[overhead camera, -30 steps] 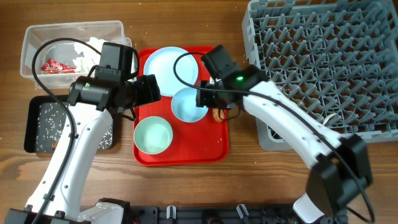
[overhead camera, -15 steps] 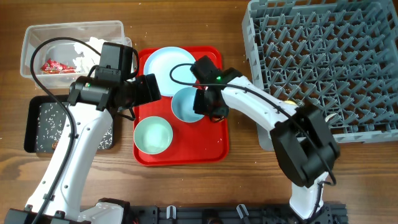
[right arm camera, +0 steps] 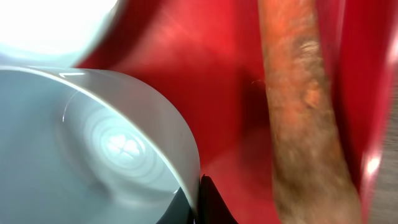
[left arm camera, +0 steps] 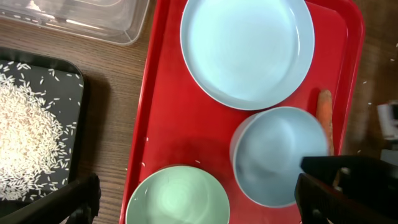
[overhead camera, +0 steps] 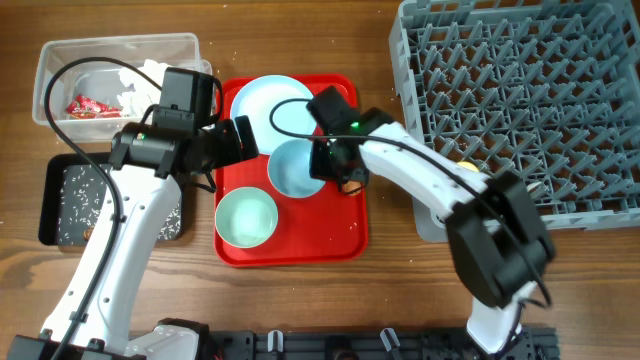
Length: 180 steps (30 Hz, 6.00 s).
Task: Sort waste into correct bins and load items into the dishwasher rack
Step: 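Grasp the light-blue bowl rim with the right gripper and lift, then carry the light-blue bowl right and set it in the rack, then move the right gripper back to the green bowl on the tray, then grasp the green bowl rim with the right gripper and lift, then carry the green bowl to the back of the rack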
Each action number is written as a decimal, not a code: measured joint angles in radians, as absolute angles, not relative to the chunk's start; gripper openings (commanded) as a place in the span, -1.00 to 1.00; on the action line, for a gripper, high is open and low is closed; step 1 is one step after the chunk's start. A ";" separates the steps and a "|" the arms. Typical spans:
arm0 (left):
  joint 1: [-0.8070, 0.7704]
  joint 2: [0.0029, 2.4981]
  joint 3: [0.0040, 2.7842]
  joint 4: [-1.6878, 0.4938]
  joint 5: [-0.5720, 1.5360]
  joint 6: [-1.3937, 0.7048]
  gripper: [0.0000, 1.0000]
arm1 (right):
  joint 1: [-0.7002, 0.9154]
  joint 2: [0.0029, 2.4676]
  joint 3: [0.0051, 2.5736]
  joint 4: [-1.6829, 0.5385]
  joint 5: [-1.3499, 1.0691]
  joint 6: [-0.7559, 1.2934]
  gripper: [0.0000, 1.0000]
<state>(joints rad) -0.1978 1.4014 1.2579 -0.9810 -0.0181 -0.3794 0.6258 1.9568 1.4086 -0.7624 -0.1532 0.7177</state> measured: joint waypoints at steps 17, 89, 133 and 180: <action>-0.198 1.401 1.258 -0.981 -0.019 -0.379 1.00 | 0.392 1.472 1.408 -0.742 0.678 0.421 -0.91; -0.198 1.402 1.258 -0.928 -0.029 -0.379 1.00 | 0.479 1.516 1.405 -0.713 -0.398 -0.134 1.00; 0.335 1.402 1.264 -0.939 0.176 -0.357 1.00 | 0.844 2.032 1.405 -0.579 -0.181 0.740 -0.91; 0.335 1.402 1.266 -0.939 0.168 -0.356 1.00 | 0.248 2.075 1.476 0.113 1.064 -1.101 -0.38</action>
